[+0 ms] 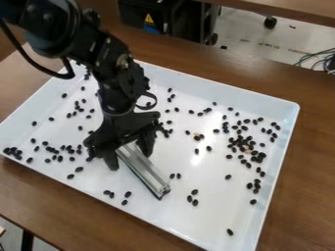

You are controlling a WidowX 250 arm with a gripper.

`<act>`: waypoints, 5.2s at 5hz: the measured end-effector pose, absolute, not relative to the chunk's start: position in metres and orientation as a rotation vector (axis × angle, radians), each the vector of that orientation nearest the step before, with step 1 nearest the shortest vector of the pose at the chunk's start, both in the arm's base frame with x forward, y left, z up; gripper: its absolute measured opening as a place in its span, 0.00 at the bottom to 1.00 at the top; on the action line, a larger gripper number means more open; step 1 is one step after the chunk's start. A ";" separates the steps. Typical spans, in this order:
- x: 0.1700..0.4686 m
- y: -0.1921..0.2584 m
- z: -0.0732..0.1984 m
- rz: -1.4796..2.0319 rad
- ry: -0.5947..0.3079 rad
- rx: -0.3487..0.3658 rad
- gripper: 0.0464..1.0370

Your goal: Sweep into pile

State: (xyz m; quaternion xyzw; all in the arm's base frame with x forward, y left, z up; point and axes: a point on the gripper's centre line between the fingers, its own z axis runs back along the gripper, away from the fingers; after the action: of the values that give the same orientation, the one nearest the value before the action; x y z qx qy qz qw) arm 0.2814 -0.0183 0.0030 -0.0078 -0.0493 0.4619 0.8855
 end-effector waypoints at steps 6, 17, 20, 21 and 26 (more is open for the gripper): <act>0.340 -0.105 0.056 0.276 -0.099 -0.072 0.32; 0.334 0.009 -0.001 0.198 -0.001 0.048 0.32; 0.319 0.127 0.021 0.162 0.052 0.119 0.32; 0.327 0.118 0.042 0.143 -0.013 0.094 0.32; 0.341 -0.118 0.027 -0.319 -0.082 -0.207 0.32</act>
State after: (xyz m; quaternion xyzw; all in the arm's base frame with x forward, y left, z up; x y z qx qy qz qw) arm 0.3413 -0.1182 0.0274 -0.1028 -0.0410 -0.1587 0.9811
